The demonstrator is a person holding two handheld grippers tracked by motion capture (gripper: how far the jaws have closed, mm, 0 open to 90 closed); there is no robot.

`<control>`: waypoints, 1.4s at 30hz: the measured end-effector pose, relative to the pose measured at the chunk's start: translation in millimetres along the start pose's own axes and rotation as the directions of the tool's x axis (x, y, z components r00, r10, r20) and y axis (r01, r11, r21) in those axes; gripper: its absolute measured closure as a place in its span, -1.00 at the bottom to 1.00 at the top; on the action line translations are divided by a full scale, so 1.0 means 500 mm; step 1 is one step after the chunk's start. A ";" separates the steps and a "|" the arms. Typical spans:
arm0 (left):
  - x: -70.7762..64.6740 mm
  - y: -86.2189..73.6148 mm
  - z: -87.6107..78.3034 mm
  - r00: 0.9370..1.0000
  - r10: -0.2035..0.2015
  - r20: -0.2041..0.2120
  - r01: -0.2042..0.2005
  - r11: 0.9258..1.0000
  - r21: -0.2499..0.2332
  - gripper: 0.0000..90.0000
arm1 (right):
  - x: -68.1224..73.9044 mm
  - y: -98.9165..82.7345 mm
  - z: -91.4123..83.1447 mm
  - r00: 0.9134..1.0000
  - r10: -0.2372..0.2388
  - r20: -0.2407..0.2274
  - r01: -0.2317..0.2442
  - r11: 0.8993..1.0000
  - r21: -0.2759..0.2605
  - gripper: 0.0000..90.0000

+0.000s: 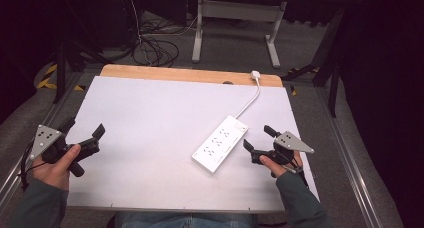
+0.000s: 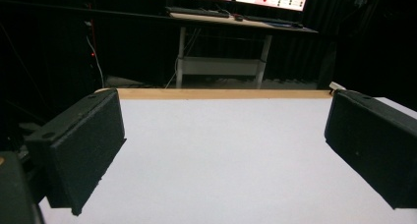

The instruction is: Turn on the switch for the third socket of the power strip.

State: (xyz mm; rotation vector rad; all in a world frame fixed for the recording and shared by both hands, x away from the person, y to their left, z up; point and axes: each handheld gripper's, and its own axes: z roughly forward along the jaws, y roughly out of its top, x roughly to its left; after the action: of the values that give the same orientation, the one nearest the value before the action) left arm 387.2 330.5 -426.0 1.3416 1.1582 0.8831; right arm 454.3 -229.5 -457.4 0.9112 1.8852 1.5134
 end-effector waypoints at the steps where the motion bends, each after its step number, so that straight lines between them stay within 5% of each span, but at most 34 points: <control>1: 0.000 0.000 0.000 1.000 0.001 0.001 -0.001 1.000 0.000 -0.95 | 0.000 0.000 0.000 1.000 -0.001 0.000 0.001 1.000 0.001 -0.85; 17: 0.000 0.000 0.001 1.000 0.001 0.002 -0.001 1.000 0.002 -0.95 | 0.001 -0.001 0.001 1.000 -0.003 0.003 0.003 1.000 0.006 -0.73; 42: -0.001 0.000 0.002 1.000 0.000 0.005 0.000 1.000 0.003 -0.95 | 0.003 -0.001 0.001 1.000 0.012 -0.020 -0.011 0.999 0.040 -0.04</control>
State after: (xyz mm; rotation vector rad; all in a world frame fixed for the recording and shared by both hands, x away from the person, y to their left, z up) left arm 388.0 330.0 -426.2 1.3456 1.1559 0.8780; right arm 453.9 -228.0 -457.9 0.9288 1.9345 1.5019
